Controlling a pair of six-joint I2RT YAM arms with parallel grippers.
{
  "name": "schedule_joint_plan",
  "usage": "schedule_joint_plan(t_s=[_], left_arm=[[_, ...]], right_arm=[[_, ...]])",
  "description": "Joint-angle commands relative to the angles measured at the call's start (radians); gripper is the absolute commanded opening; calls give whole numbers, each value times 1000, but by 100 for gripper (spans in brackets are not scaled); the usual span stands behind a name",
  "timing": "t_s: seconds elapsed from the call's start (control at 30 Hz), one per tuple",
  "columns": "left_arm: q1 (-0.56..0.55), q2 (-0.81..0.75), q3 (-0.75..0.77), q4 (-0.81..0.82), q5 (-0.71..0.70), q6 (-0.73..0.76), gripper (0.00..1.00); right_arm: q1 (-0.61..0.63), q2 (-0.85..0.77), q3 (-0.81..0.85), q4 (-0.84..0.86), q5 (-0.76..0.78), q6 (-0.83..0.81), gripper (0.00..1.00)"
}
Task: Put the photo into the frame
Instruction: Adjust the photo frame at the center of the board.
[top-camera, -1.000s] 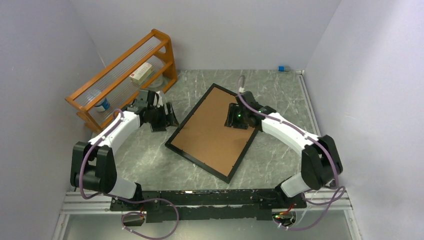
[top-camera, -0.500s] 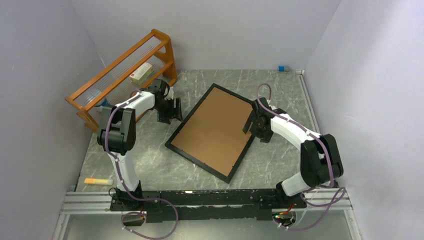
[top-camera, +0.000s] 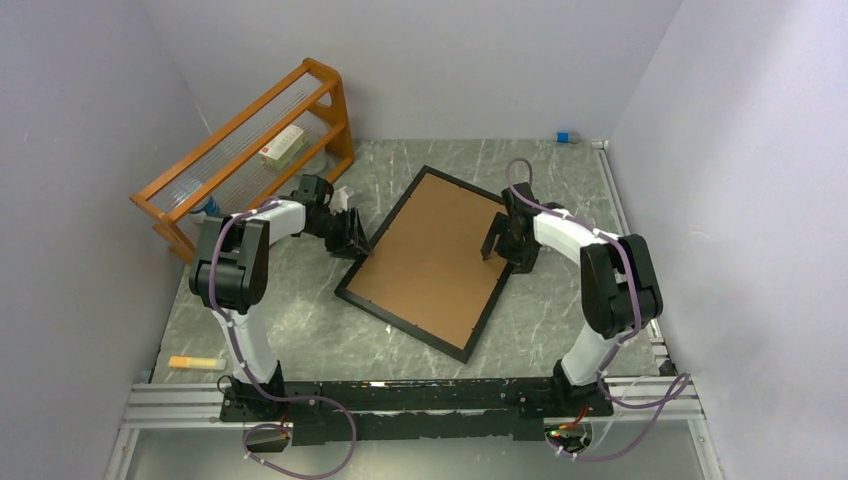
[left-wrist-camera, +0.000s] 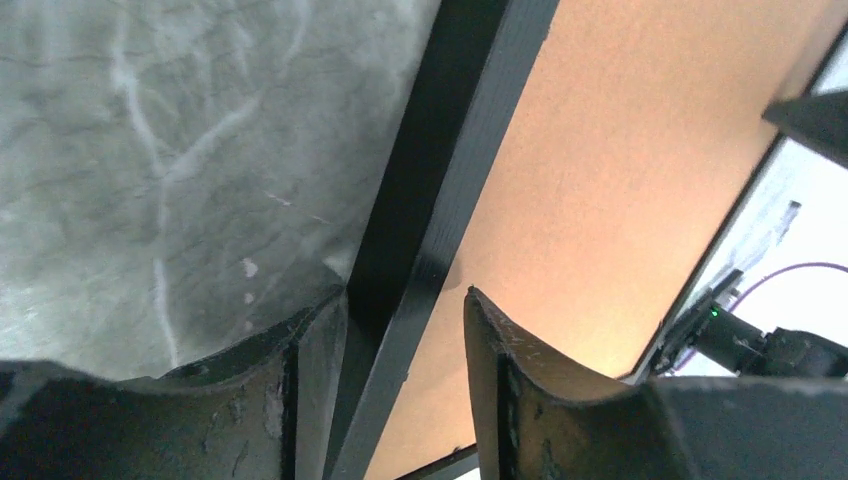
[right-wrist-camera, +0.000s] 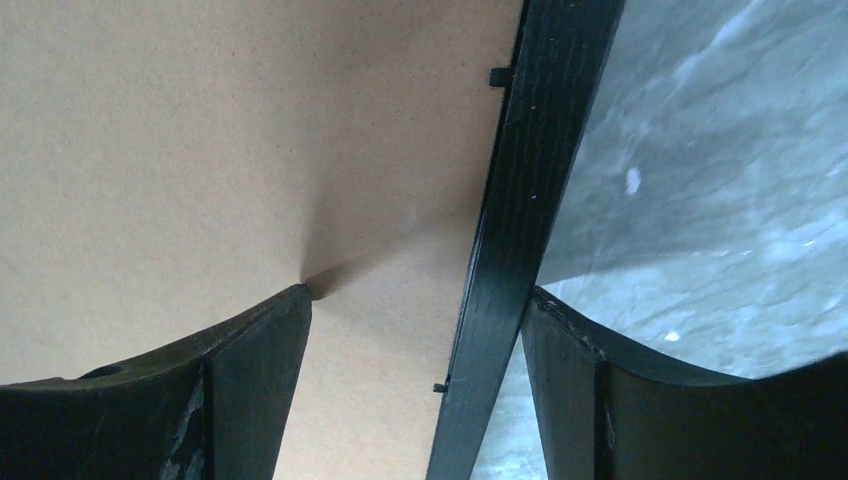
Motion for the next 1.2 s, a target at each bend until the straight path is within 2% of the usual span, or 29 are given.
schedule_joint_plan(t_s=[0.0, 0.13, 0.23, 0.37, 0.5, 0.63, 0.87, 1.03, 1.17], left_arm=[[-47, -13, -50, 33, 248, 3, 48], [-95, -19, -49, 20, 327, 41, 49], [-145, -43, -54, 18, 314, 44, 52], [-164, -126, -143, 131, 260, -48, 59], [-158, -245, -222, 143, 53, -112, 67], [-132, -330, -276, 127, -67, -158, 68], [-47, -509, -397, 130, -129, -253, 67], [-30, -581, -426, 73, -198, -271, 68], [-20, -588, -446, 72, -178, -280, 68]], right_arm=[[-47, 70, 125, 37, 88, -46, 78], [-91, 96, 210, -7, 162, -65, 78], [-99, 94, 268, -55, 245, -63, 78], [-85, 97, 354, -143, 291, -48, 77], [34, 94, 398, -187, 358, -58, 76], [186, 152, 463, -206, 298, -40, 76], [420, 396, 778, -326, 319, -8, 78], [491, 543, 965, -407, 340, -3, 78], [516, 596, 1002, -405, 322, -30, 70]])
